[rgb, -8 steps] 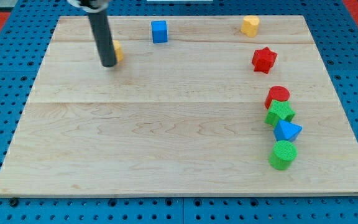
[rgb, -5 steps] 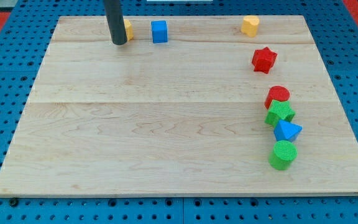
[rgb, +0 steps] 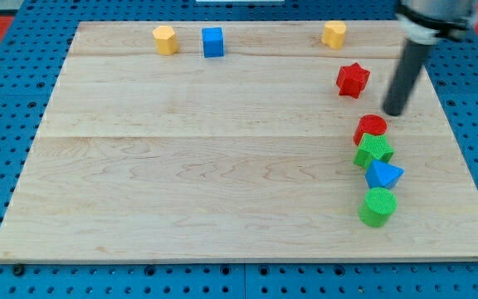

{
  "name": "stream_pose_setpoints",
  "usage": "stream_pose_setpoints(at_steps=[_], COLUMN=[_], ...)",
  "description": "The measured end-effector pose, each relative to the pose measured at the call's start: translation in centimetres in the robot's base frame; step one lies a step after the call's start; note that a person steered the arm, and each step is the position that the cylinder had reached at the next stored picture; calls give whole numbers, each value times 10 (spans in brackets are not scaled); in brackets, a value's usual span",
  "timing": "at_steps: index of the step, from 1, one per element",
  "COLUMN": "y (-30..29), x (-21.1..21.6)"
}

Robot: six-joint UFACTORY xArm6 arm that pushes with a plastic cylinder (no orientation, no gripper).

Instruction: Push the blue triangle to the top left

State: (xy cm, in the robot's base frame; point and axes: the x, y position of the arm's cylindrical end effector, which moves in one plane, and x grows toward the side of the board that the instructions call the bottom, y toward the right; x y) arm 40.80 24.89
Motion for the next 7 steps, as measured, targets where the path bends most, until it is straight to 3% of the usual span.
stream_pose_setpoints(at_steps=[1, 2, 6, 7], y=[27, -15, -321, -350], x=[83, 133, 80, 23])
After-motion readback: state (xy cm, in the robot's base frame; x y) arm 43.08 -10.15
